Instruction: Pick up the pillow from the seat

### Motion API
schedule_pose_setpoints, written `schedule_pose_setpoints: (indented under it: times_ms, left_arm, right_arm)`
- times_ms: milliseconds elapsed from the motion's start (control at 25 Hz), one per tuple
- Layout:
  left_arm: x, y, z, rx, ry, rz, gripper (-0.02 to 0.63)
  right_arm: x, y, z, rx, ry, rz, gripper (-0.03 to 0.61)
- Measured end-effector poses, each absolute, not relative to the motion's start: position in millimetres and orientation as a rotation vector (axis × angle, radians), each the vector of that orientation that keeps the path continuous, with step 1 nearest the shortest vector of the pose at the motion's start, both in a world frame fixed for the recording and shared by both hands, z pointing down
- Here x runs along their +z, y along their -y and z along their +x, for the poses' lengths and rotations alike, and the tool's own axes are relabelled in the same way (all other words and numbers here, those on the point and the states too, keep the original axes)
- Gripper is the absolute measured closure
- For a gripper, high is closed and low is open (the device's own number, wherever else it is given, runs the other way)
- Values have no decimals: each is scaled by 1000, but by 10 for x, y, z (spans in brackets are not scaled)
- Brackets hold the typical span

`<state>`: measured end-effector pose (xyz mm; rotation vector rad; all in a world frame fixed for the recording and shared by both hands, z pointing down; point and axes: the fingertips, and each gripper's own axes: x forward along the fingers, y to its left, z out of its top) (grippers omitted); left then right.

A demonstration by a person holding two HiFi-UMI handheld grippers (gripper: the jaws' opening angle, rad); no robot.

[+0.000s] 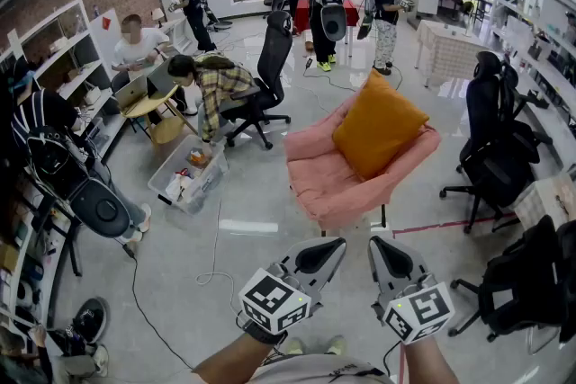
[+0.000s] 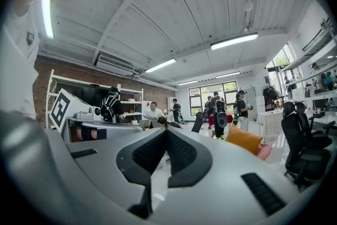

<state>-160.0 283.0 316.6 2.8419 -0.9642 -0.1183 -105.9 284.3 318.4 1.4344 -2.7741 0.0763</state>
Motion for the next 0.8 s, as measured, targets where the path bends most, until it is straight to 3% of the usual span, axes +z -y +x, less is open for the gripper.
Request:
schedule_pose_setpoints:
  times_ms: [800]
  left_arm:
    - [3188, -2781, -1460, -107, 1033, 2823, 604]
  right_arm:
    - [3128, -2896, -772, 84, 2866, 1437, 561]
